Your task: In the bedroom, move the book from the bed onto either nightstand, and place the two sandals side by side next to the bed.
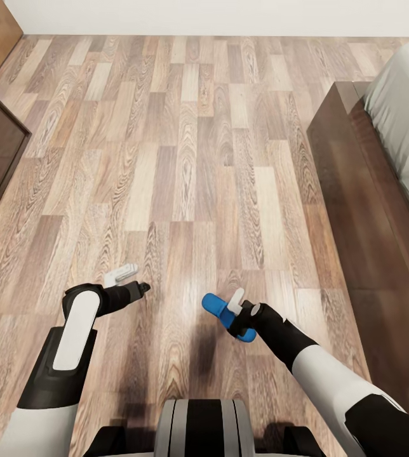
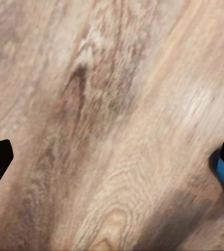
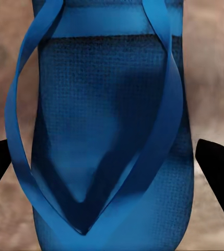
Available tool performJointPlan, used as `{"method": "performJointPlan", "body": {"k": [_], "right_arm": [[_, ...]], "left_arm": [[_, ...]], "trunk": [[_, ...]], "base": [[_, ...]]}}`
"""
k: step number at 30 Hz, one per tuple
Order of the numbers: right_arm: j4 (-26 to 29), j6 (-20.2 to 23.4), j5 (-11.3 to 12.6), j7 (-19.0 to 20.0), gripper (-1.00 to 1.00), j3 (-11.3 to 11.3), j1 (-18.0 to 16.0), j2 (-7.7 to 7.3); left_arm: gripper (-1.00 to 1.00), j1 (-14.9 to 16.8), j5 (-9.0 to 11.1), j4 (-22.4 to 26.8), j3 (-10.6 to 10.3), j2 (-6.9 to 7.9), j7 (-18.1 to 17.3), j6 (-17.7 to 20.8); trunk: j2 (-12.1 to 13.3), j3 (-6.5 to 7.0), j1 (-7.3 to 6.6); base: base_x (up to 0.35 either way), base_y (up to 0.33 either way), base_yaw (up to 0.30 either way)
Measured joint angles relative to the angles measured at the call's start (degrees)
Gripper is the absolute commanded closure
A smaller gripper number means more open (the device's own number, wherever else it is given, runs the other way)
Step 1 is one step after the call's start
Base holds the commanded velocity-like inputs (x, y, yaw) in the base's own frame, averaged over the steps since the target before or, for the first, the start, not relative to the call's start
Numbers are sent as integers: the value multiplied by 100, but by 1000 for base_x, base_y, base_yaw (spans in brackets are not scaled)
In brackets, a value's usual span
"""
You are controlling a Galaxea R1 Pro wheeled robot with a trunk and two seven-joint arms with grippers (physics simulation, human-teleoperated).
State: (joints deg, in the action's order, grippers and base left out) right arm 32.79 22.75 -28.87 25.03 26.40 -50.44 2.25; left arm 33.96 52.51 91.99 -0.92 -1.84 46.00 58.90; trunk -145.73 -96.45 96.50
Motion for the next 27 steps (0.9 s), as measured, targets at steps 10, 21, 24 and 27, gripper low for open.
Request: {"method": "performJointPlan", "body": {"k": [10,21,24,27], "right_arm": [[725,31,57,272,100,-63,43,-76],[4192,2006,12,1903,100,-531,208,-582],[4712,2405,3,1955,100,-629,221,-607],[5087,2648,-47,1984,100,-688,228,-620]], "left_arm": [[-100,-67,-51,-2,23,43,7,-33],[-100,-955,-77,4,61,59,8,-749],[-100,-1315,-88,6,72,84,1,-979],[-100,-1662,-96,6,79,200,-31,-1319]], "trunk": [[13,222,-26],[28,468,-54],[32,539,-62],[36,606,-70]], "base": [[0,0,0],[0,0,31],[0,0,209],[0,0,258]]}}
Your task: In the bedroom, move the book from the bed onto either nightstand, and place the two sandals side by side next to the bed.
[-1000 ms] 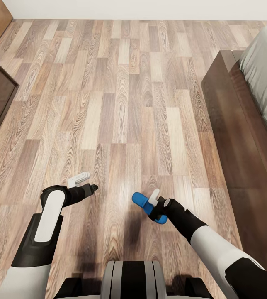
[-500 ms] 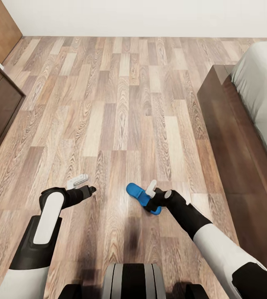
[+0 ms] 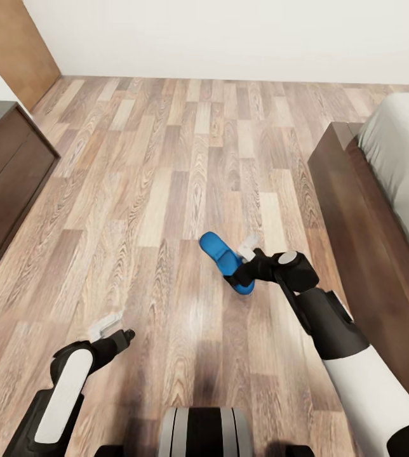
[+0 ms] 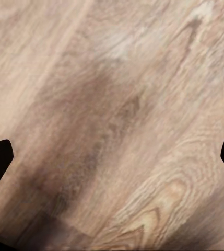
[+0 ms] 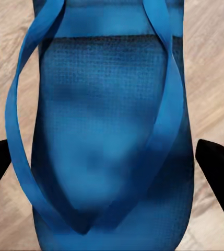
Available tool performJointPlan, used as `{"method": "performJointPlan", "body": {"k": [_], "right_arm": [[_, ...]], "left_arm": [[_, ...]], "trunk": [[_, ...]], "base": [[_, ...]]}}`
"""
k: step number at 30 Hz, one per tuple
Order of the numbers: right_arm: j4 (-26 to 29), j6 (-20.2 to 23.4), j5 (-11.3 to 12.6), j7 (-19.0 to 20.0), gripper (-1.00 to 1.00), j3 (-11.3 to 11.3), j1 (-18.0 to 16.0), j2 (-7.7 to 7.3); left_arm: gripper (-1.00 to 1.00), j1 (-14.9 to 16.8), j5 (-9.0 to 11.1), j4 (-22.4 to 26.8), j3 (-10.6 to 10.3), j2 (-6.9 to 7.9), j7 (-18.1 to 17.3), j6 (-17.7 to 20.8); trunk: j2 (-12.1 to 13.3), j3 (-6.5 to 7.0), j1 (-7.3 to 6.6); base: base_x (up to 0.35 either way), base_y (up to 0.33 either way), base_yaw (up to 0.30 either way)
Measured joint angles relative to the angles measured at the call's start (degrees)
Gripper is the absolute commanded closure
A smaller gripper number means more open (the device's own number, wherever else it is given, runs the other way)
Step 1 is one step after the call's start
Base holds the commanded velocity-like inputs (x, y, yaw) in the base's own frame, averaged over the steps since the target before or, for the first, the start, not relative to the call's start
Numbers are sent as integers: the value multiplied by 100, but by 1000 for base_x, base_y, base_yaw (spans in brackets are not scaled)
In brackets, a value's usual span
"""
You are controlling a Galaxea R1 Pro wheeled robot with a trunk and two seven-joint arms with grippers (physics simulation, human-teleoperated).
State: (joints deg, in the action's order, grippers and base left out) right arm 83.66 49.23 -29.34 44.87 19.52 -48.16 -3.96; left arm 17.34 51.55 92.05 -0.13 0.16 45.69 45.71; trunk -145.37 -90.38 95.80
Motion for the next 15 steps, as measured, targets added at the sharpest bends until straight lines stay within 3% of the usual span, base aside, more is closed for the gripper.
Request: {"method": "performJointPlan", "body": {"k": [10,12,15], "right_arm": [[149,81,-124,0,100,-23,3,-13],[173,82,-132,4,100,-4,86,-13],[223,88,-131,4,100,-2,195,-13]], "left_arm": [[-100,-175,11,-8,-52,60,-13,-175],[-100,-194,0,-8,68,76,-16,-186],[-100,-270,28,-32,428,61,-22,-232]], "trunk": [[14,222,-25],[16,266,-30],[20,333,-38]], "base": [[0,0,281],[0,0,284],[0,0,285]]}}
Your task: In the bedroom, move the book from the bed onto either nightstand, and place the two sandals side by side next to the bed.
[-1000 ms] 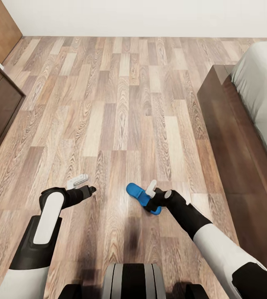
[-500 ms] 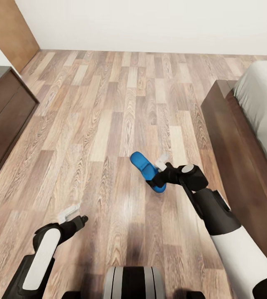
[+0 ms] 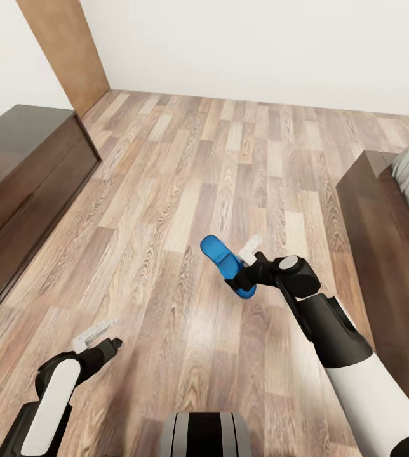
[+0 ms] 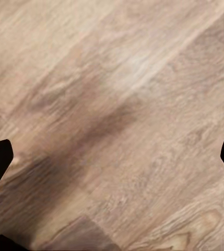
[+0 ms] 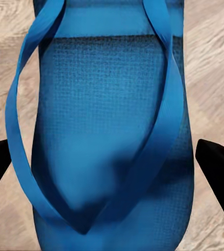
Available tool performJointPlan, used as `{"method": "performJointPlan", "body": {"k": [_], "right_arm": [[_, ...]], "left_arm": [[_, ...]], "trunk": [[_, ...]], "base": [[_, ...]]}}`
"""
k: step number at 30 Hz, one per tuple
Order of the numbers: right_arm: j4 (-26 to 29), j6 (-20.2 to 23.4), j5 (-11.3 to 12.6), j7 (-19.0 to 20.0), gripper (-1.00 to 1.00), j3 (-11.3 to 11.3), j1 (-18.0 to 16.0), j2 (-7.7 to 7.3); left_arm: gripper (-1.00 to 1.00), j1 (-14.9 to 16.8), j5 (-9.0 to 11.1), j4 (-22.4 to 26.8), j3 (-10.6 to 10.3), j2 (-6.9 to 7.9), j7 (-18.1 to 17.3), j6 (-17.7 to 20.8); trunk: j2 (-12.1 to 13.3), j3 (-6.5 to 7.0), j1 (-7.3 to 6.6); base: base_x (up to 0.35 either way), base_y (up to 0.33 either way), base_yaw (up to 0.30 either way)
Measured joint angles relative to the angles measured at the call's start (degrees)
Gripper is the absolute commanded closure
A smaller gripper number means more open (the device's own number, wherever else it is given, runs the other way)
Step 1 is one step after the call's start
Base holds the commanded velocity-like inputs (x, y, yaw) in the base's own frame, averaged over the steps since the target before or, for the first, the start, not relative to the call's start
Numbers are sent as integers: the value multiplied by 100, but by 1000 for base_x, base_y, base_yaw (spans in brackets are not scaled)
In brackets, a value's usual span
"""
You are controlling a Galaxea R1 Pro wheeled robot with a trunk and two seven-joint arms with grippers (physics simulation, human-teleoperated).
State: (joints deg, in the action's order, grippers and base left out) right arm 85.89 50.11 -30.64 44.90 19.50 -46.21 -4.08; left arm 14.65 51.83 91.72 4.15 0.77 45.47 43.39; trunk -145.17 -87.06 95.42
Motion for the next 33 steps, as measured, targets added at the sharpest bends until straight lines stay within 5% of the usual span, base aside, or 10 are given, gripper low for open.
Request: {"method": "performJointPlan", "body": {"k": [3,4,6,11,33], "right_arm": [[12,2,-2,2,100,1,23,0],[240,153,31,3,100,4,178,6],[440,315,12,2,100,10,280,7],[594,628,-5,-2,100,8,359,10],[656,786,-10,-5,100,7,349,1]], "left_arm": [[-100,-84,20,8,31,-21,18,-176],[-100,-326,26,18,-37,-63,26,-680],[-100,-482,30,25,-114,-70,31,-991],[-100,-676,33,30,-217,-37,24,-1235],[-100,-741,42,30,-287,-13,11,-1295]], "trunk": [[4,67,-8],[5,88,-11],[8,133,-16],[15,244,-28],[44,732,-85]], "base": [[0,0,285],[0,0,284],[0,0,285],[0,0,285],[0,0,285]]}}
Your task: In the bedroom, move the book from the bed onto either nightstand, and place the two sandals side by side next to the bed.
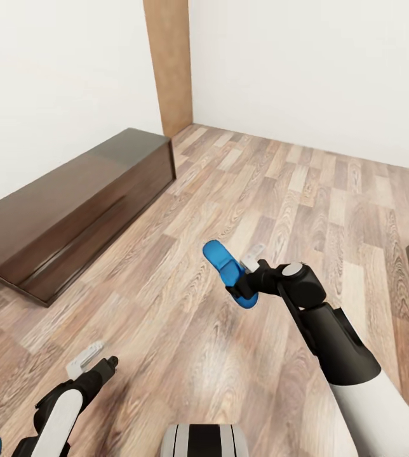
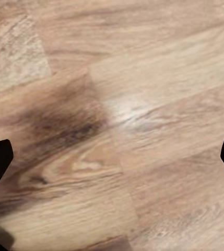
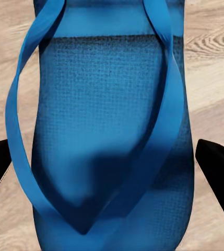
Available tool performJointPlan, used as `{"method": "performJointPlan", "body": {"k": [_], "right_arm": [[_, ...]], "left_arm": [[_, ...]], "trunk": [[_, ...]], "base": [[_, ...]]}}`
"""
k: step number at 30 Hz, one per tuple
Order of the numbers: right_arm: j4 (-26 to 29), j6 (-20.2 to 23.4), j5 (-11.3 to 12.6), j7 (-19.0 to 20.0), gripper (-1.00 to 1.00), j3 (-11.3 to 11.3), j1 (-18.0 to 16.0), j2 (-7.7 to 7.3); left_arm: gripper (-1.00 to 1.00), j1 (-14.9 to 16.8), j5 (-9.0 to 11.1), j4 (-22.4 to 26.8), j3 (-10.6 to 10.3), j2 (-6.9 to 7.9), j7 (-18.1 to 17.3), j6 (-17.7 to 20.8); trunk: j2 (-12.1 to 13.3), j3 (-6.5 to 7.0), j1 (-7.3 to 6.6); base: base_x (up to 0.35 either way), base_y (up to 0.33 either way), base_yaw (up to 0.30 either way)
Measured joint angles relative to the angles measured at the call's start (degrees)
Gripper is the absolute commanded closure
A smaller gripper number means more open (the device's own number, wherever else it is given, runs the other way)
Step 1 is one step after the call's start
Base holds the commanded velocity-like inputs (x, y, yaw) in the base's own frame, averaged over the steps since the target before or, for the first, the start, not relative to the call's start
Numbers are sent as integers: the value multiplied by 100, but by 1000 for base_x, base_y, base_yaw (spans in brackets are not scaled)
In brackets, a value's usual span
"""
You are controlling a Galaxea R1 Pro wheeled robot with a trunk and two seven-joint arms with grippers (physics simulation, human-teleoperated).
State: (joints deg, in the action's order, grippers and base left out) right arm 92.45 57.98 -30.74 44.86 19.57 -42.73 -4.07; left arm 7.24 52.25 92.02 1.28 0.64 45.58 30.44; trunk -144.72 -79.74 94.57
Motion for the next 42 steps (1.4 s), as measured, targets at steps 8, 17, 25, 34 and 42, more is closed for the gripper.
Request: {"method": "performJointPlan", "body": {"k": [8,17,25,34,42], "right_arm": [[2,-3,4,1,100,-17,1,-7],[2,0,0,4,100,-29,-20,-9],[2,6,14,8,100,-98,30,3],[2,18,10,4,100,-91,13,106],[2,16,14,-5,100,-100,-32,377]], "left_arm": [[-100,13,-15,-9,8,-29,10,-16],[-100,46,15,-41,12,-17,-1,-7],[-100,45,20,-88,10,-10,-147,-24],[-100,45,29,-86,4,-3,-243,-18],[-100,52,-2,-41,-9,-53,-227,-4]], "trunk": [[11,177,-21],[23,377,-44],[34,554,-64],[46,754,-88],[56,931,-108]], "base": [[0,0,285],[0,0,284],[0,0,284],[0,0,284],[0,0,284]]}}
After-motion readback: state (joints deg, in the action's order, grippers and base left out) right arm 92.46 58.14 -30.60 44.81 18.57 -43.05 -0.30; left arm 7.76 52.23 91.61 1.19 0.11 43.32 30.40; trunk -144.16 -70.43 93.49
